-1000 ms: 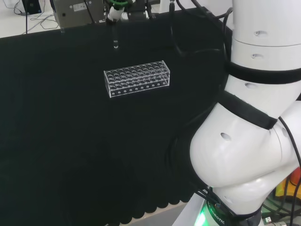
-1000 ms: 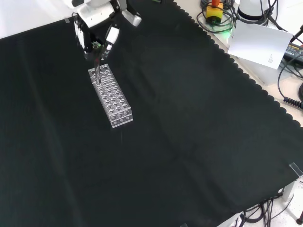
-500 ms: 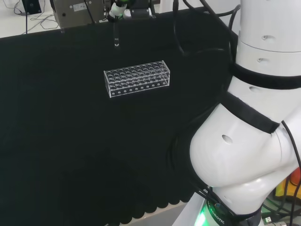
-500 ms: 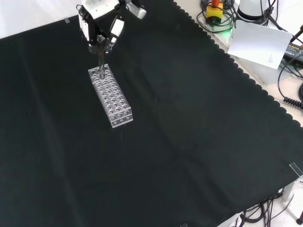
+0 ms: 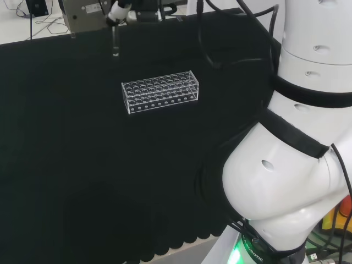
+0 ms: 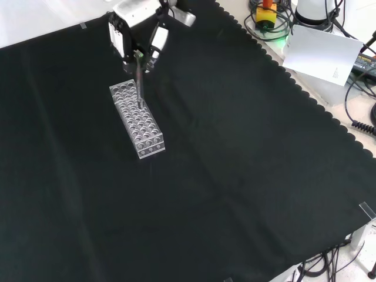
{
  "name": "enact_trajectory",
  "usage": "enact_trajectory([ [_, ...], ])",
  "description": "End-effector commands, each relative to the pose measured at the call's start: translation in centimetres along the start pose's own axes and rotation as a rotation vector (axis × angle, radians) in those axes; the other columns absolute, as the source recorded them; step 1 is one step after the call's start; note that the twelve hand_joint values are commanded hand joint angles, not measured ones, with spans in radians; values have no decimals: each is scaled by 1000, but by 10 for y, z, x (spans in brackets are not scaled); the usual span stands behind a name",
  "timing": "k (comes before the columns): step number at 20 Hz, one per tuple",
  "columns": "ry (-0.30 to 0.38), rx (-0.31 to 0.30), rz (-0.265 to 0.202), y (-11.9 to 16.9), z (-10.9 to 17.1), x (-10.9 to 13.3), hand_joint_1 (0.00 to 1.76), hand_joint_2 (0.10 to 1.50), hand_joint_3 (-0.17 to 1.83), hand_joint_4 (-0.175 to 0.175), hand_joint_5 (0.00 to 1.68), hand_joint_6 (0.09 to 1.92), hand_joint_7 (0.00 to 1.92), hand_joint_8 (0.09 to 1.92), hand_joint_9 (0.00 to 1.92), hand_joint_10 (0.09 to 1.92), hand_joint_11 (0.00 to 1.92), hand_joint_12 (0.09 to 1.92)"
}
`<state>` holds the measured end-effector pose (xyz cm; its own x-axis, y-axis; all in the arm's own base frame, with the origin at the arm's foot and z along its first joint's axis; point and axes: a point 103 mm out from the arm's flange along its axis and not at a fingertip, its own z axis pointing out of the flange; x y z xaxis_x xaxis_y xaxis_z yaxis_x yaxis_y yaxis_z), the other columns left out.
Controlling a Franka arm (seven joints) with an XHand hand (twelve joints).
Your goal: Shake the test tube.
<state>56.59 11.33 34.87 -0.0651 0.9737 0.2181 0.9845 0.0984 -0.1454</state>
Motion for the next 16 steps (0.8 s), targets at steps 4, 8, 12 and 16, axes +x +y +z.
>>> enact_trajectory([
  [4, 13, 2, -54, -3, 4, 27, 1236, 1030, -175, -175, 1460, 174, 1702, 555, 1729, 263, 1187, 975],
  [8, -7, -5, 5, -5, -1, -2, 1236, 1030, -175, -175, 1461, 172, 1702, 554, 1729, 263, 1186, 976],
  [12, -54, -19, 97, -15, -11, -51, 1236, 1030, -175, -175, 1462, 169, 1702, 553, 1728, 264, 1185, 977],
  [16, -95, -32, 198, -26, -21, -99, 1236, 1030, -175, -175, 1463, 167, 1702, 552, 1728, 264, 1184, 978],
])
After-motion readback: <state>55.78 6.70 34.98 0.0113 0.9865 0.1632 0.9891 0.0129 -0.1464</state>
